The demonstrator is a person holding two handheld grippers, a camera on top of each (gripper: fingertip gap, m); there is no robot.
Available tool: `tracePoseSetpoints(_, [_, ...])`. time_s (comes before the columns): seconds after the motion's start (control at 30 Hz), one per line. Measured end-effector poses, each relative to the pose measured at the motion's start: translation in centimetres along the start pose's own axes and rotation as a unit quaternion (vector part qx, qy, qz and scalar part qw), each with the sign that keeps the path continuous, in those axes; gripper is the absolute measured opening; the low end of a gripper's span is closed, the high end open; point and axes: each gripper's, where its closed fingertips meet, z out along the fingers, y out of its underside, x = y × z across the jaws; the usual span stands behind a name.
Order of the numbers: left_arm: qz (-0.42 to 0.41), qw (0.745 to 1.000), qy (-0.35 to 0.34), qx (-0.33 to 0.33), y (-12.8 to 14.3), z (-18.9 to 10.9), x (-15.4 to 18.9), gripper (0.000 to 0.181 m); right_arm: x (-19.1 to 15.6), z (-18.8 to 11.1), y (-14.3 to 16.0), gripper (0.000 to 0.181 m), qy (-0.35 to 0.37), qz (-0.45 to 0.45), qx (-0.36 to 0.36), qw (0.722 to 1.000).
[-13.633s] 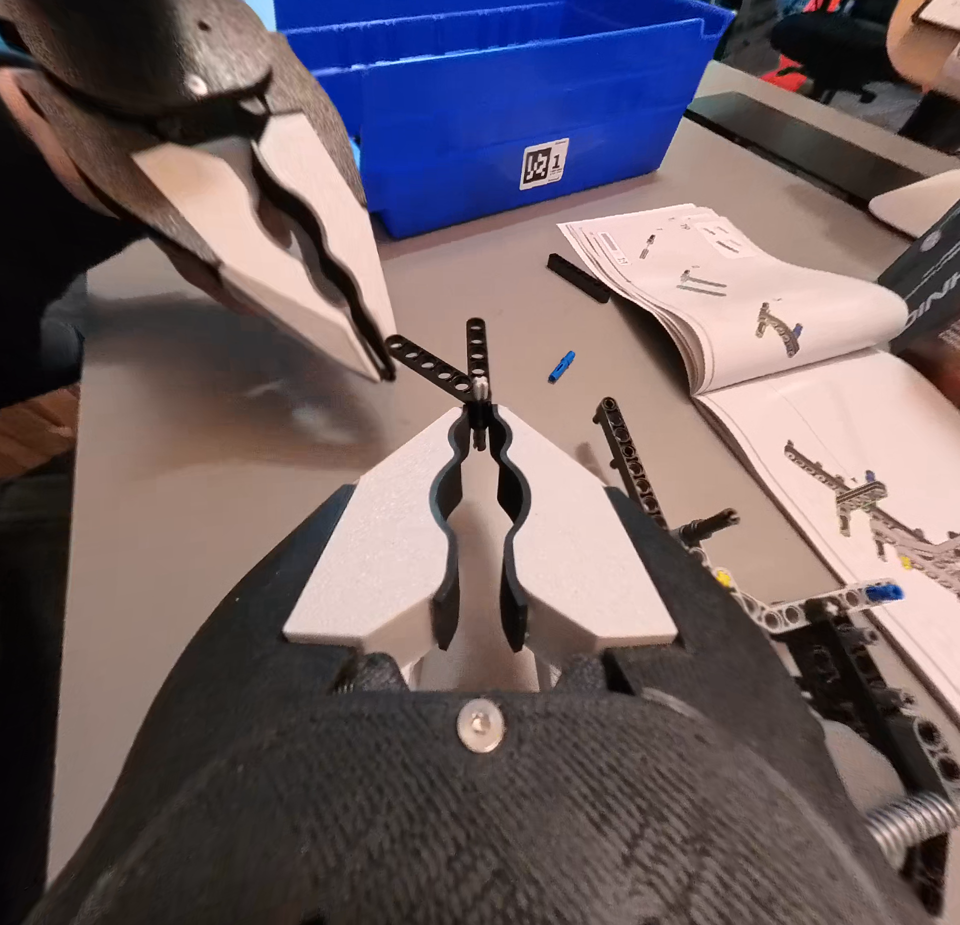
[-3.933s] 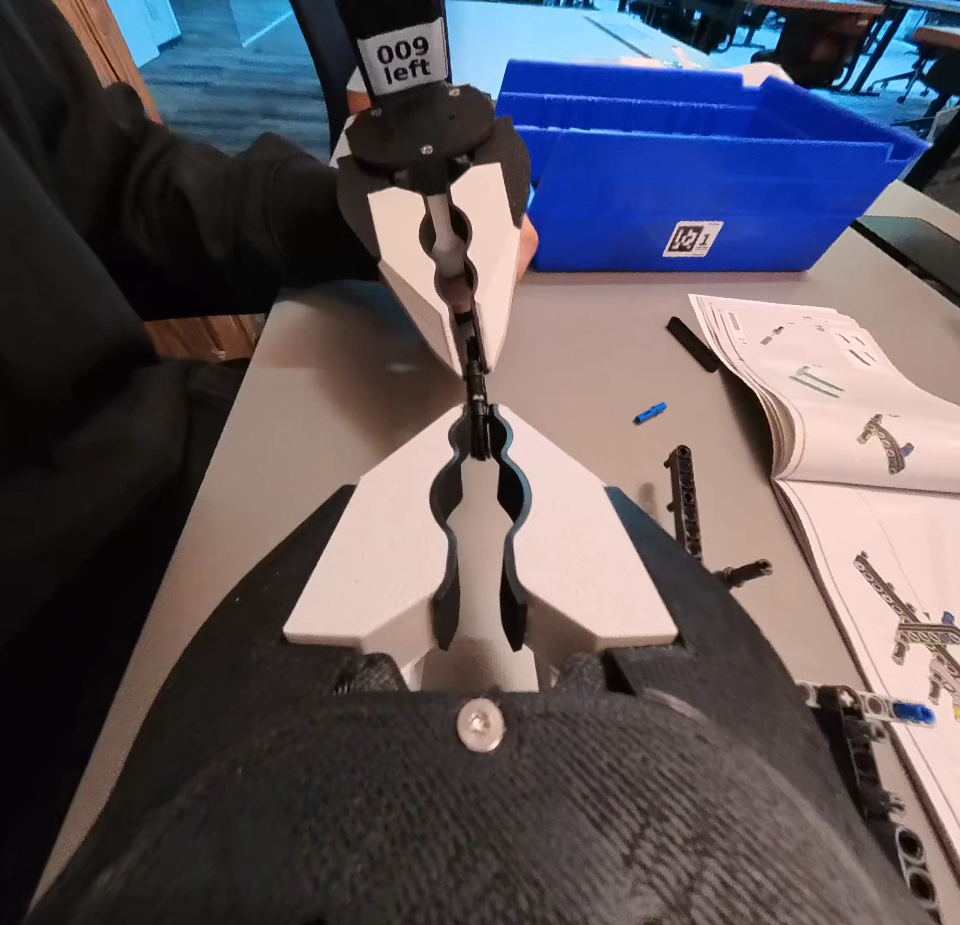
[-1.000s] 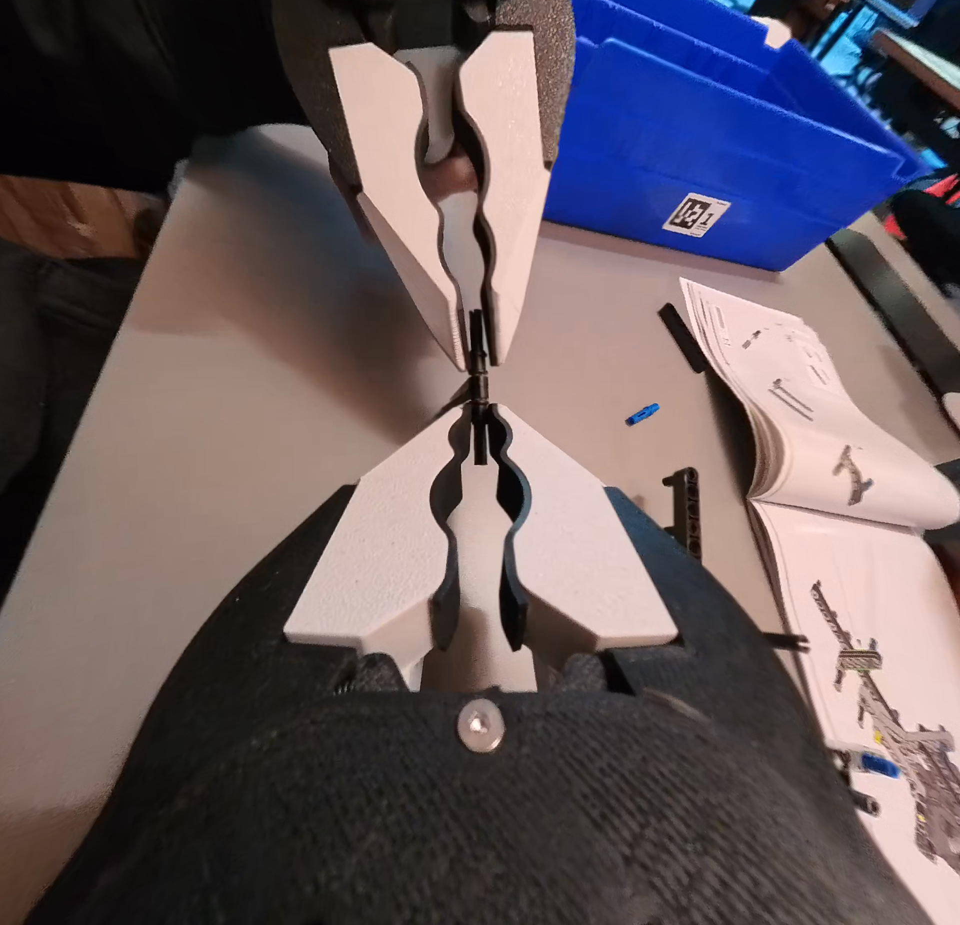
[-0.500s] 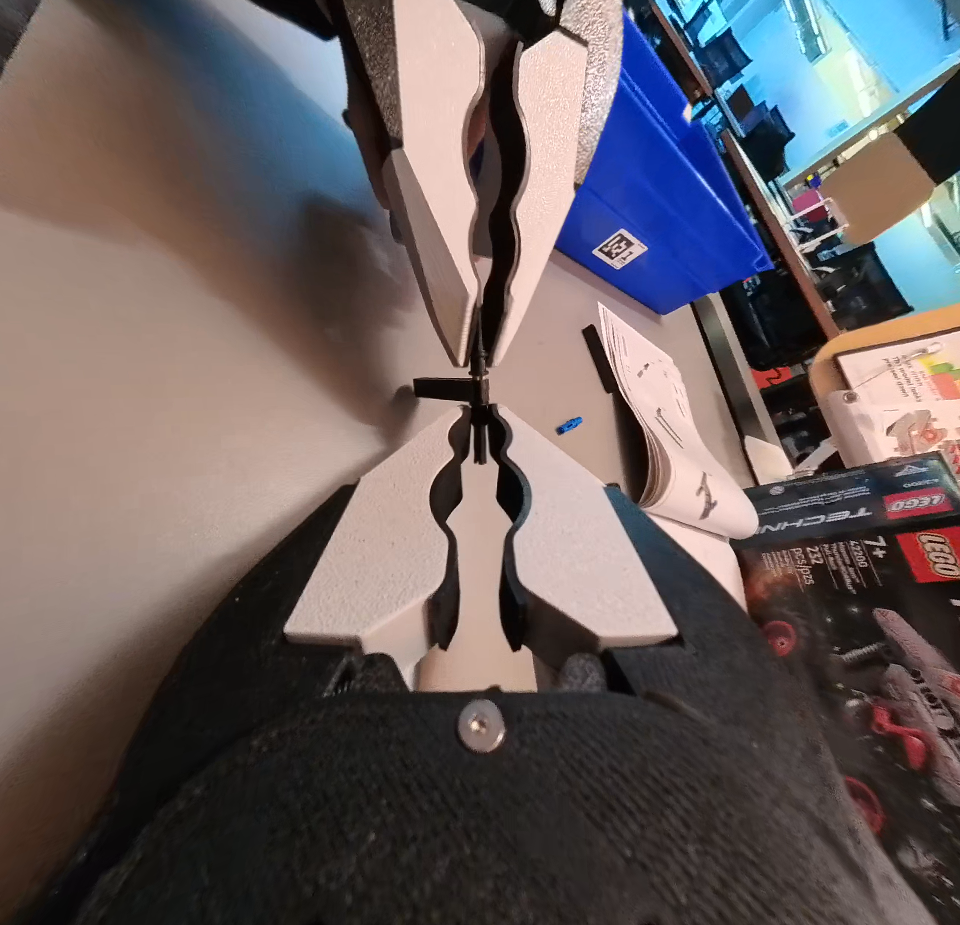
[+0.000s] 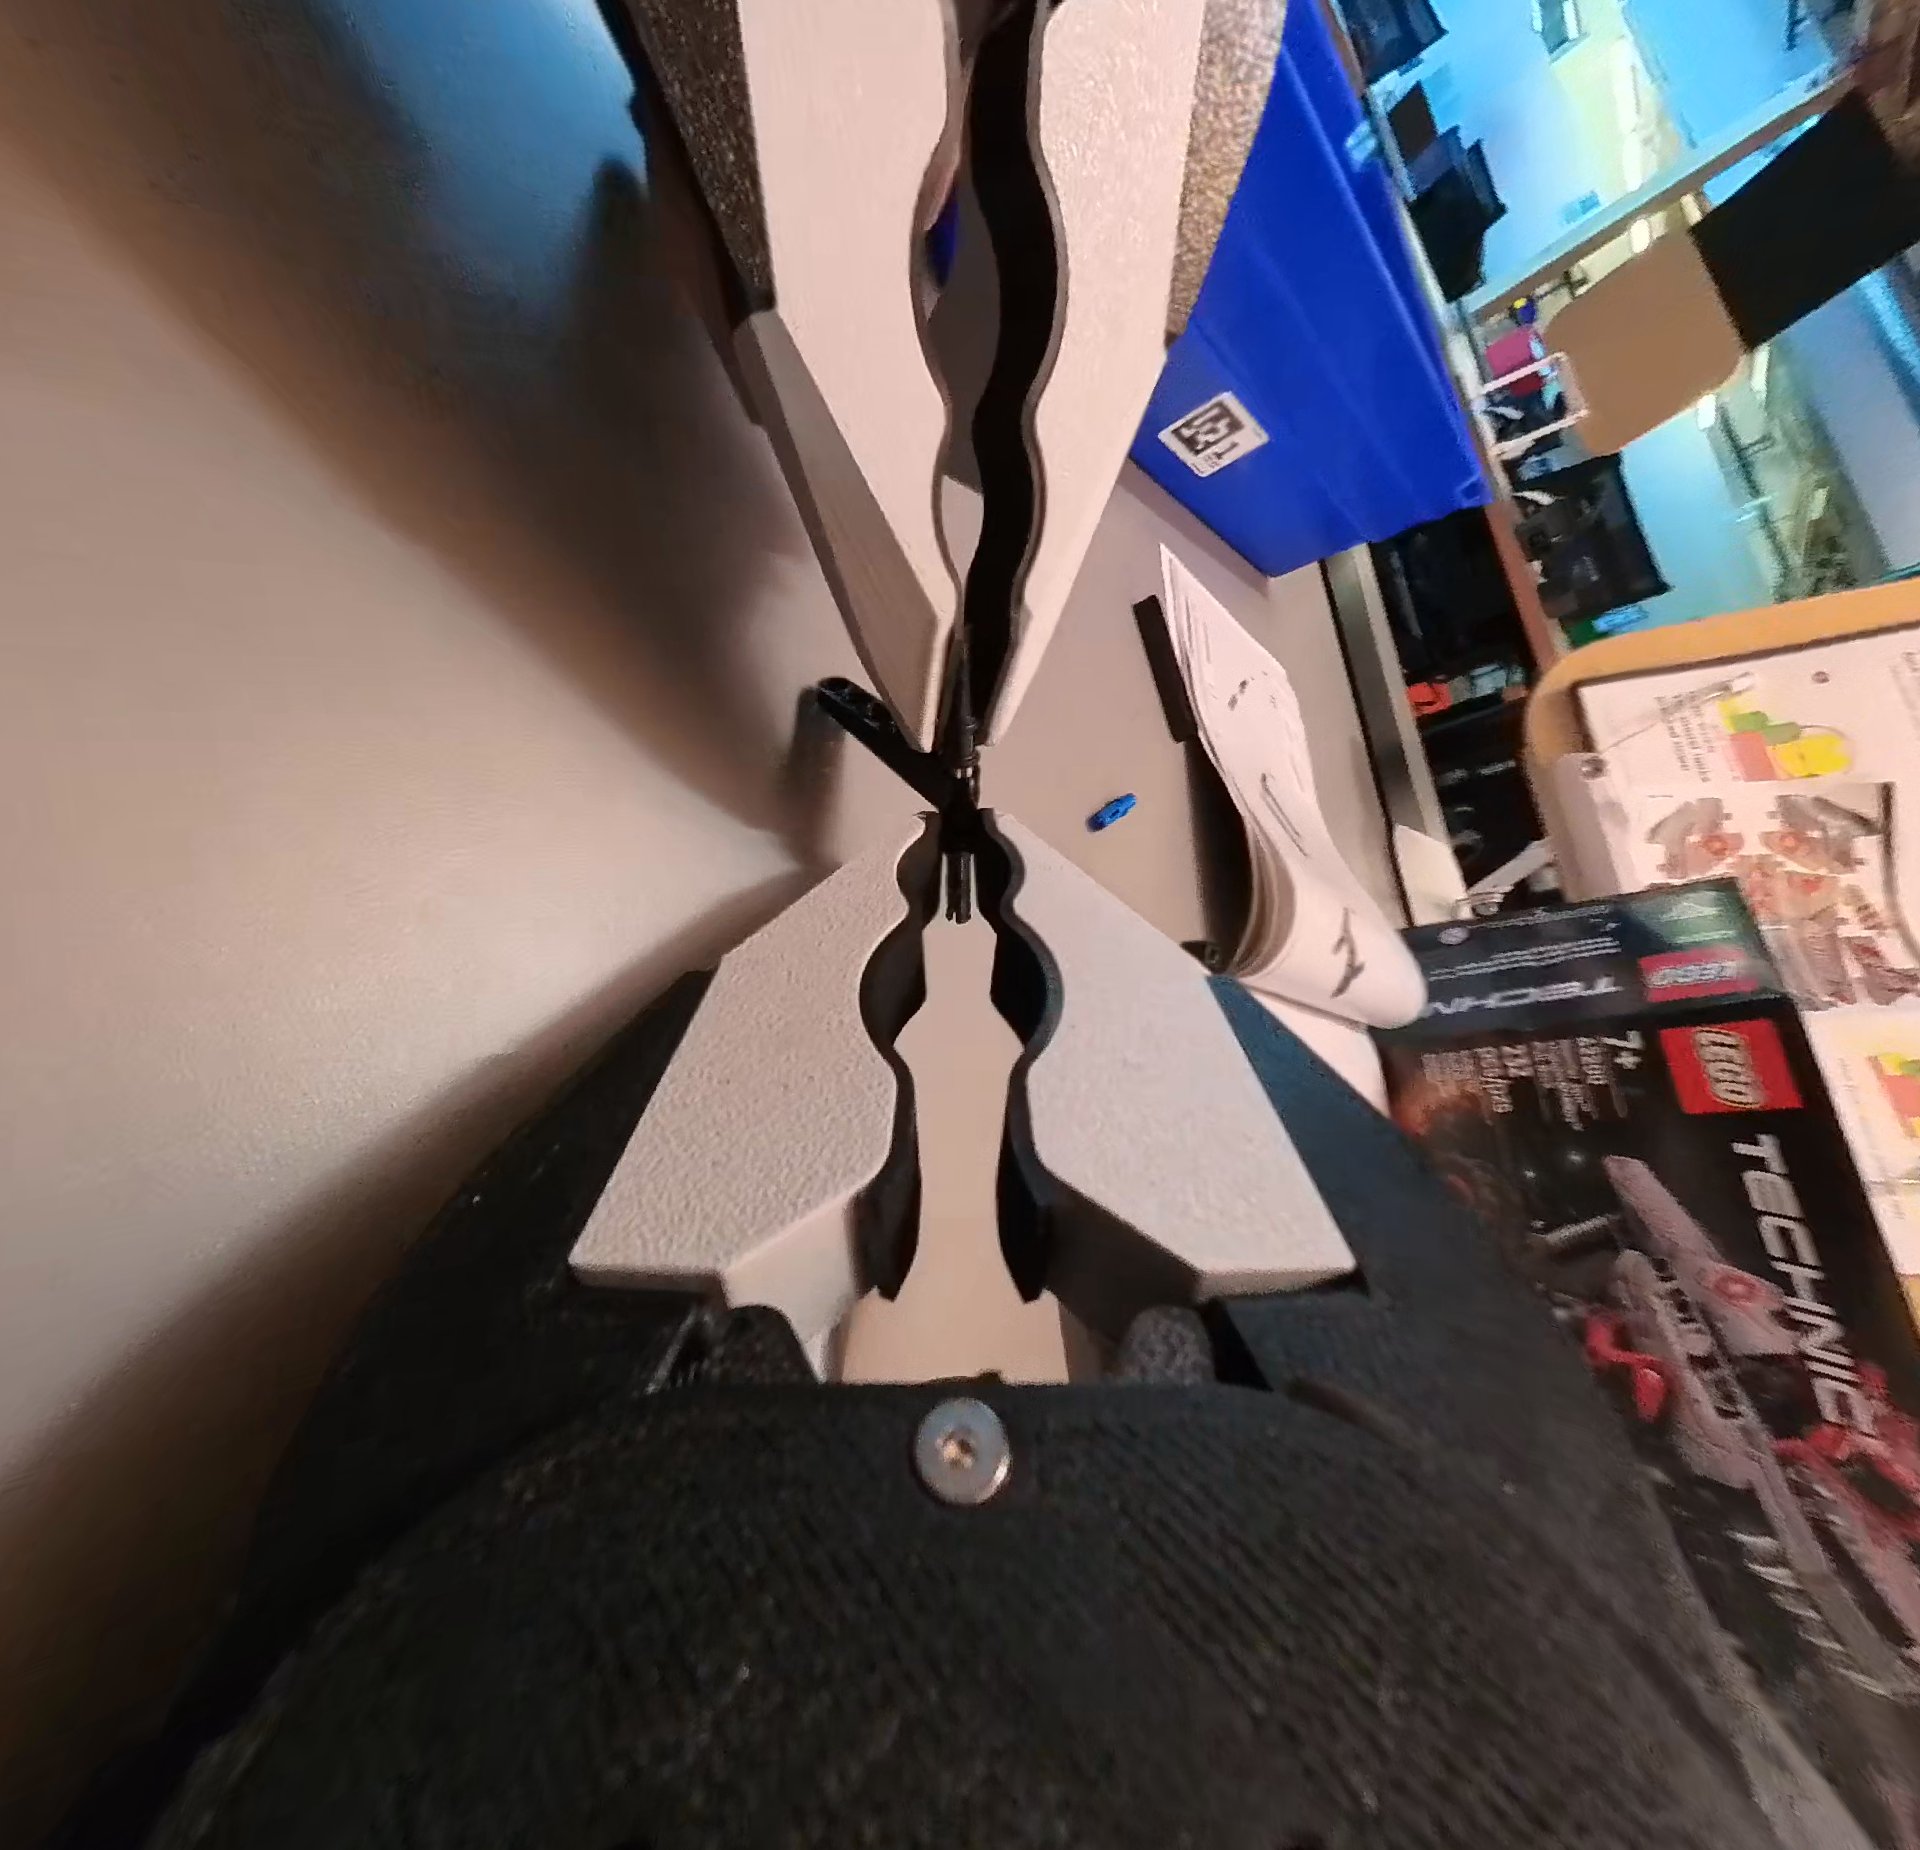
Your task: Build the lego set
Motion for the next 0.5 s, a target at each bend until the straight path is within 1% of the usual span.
tracePoseSetpoints(0.03, [0.010, 1.000, -0.018, 0.009, 0.0, 0.0, -0.1, 0.004, 0.2, -0.1, 0.1, 0.003, 0.011, -0.015, -0.004, 1.000])
tracePoseSetpoints(0.13, [0.053, 0.995, -0.083, 0.018, 0.0, -0.2, -0.7, 0.004, 1.1, -0.4, 0.1, 0.003, 0.064, -0.078, -0.021, 0.995])
tracePoseSetpoints(0.23, [0.067, 0.989, -0.127, 0.031, -0.3, -0.6, -1.5, 0.004, 2.3, -1.1, -0.2, 0.004, 0.106, -0.101, -0.016, 0.989])
tracePoseSetpoints(0.37, [0.077, 0.984, -0.147, 0.059, -1.1, -1.2, -1.8, 0.005, 3.1, -2.2, -0.7, 0.003, 0.140, -0.142, -0.008, 0.980])
tracePoseSetpoints(0.5, [0.083, 0.983, -0.147, 0.077, -1.6, -1.5, -1.6, 0.004, 3.2, -2.8, -0.9, 0.003, 0.142, -0.149, 0.006, 0.979])
